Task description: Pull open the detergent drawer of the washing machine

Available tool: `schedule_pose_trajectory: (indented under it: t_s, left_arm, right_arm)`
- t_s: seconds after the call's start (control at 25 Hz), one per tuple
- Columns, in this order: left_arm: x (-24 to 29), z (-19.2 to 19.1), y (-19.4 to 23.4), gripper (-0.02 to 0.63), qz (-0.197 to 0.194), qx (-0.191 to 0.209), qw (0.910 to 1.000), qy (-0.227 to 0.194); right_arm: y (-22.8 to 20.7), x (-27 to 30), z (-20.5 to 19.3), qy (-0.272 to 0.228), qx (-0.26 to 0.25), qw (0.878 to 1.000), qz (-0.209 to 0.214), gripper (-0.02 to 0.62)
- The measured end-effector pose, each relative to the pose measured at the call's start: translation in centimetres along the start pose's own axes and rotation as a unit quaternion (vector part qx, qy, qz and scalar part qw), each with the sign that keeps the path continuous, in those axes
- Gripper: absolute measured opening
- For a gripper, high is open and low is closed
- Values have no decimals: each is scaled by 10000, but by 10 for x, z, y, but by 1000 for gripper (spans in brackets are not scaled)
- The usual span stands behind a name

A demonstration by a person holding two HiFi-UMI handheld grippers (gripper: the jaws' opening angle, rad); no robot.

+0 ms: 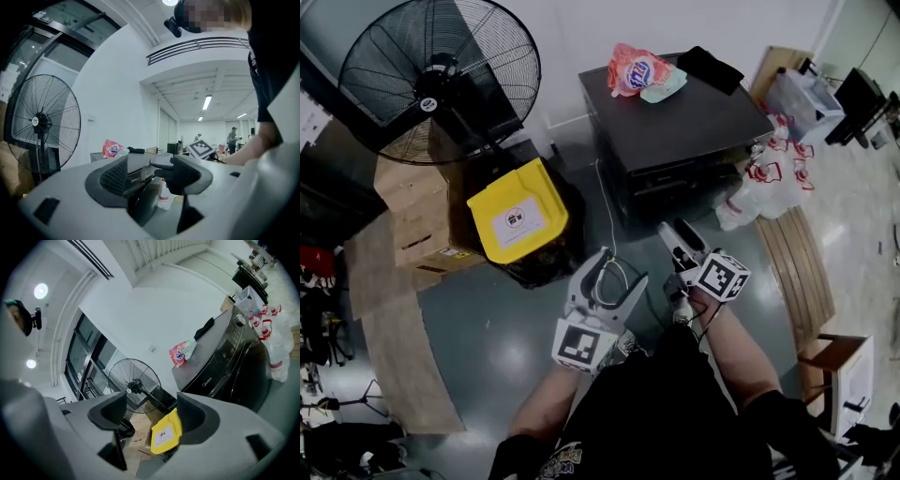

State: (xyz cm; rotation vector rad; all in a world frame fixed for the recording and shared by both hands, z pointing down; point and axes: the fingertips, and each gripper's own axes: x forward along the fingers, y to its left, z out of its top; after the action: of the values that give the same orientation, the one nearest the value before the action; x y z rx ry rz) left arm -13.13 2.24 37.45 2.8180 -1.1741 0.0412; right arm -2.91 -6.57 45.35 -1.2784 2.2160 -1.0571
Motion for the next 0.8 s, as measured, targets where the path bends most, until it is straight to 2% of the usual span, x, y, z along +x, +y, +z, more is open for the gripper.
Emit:
schedule_pose_trajectory:
  t_s: [0.16,0.4,0.52,0.64,0.72,0.8]
  left_arm:
    - [5,-1,6,282,38,-67,10000,10]
    - [22,-8,13,282,207,-152,9996,78]
    - [38,-12,17,282,300,-180,9992,169]
    - [54,-14,22,281,359,-182,9989,243]
    - [66,-16,26,282,399,-170,9987,280]
    - [77,-19,30,281,444,-179,9983,336]
  right_arm:
    - [-1,16,3,-43,182,9995,255,348]
    - [-35,32,4,20,760,9967,298,370]
    - [-70,36,-1,149,1416,9897,-156,377]
    - [-101,43,0,251,1781,9820,-581,383]
    - [-117,52,4,270,1868,9803,-584,391]
    - [-131,65,9,243,1933,9800,-406,397]
